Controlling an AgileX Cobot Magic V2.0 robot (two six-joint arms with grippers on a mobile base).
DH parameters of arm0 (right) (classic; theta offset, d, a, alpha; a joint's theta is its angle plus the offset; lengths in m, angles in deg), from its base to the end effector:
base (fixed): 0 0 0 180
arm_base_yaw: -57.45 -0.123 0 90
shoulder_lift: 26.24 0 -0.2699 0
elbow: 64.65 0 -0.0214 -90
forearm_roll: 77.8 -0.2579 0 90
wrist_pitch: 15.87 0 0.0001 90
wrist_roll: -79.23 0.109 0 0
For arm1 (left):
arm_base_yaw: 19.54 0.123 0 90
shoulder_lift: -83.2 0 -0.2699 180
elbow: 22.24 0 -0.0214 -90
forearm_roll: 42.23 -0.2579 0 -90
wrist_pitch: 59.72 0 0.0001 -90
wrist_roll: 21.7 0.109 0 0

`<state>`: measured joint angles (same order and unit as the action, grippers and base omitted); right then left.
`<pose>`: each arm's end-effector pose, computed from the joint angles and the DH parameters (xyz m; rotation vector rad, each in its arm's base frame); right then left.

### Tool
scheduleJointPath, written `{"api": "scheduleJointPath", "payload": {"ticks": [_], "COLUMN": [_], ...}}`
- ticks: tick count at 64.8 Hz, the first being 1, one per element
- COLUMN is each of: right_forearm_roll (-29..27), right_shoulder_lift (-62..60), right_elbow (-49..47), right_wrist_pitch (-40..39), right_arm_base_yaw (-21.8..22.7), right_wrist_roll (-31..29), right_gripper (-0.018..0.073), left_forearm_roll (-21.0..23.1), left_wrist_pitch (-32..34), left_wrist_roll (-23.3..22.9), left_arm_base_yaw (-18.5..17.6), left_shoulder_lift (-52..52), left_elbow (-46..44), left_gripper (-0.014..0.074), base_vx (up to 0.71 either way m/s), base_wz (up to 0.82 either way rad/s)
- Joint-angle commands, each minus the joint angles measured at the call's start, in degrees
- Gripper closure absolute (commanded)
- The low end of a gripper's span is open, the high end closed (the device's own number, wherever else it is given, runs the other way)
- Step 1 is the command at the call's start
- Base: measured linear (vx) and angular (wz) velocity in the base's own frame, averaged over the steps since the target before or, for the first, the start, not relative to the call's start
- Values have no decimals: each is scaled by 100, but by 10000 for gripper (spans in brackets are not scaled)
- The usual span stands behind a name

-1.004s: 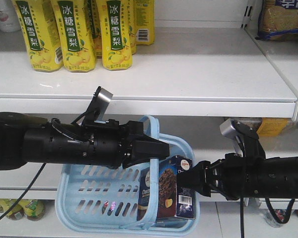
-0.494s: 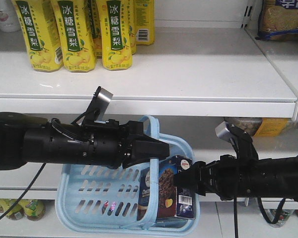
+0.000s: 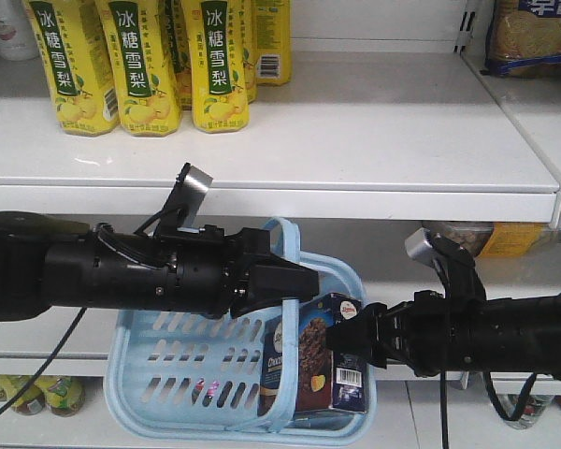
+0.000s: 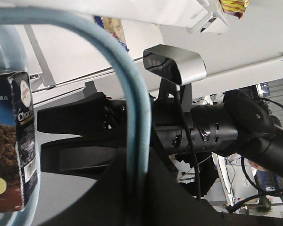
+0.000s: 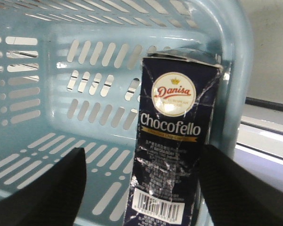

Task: Left arm holds basket, right arm returns cookies
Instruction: 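Close the right gripper on the nearer Chocofello box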

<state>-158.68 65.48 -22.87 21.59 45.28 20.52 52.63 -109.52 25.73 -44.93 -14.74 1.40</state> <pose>0.2456 0.1200 0.1636 -0.1298 2.4744 1.0333 0.2641 -0.2173 0.2427 0.1509 2.2782 -1.6418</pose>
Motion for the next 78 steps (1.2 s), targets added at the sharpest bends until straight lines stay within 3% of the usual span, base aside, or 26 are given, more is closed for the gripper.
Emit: {"api": "scheduleJointPath", "payload": {"ticks": [1,34,54,78], "right_forearm_roll": [-214,-221,-526,-513], "right_shoulder_lift": [-136,123,465,712], "right_elbow": [-179,-268,-392,-397], "right_wrist_pitch": [152,288,473,-1179], "right_arm_base_yaw": [-7,-7,-23,-1265], "right_wrist_roll": [-106,-150,-236,-379], "right_gripper": [95,95,98,98], "left_forearm_roll": [558,558,558,558], "left_wrist_pitch": [146,146,146,146], "left_wrist_roll": [90,90,90,90], "left_arm_base_yaw": [34,34,34,34], "left_shoulder_lift": [197,197,197,197], "left_elbow": [-187,-187,-187,-187], "left_gripper": [599,599,599,599], "base_vx": [0,0,0,0], "base_wz": [0,0,0,0]}}
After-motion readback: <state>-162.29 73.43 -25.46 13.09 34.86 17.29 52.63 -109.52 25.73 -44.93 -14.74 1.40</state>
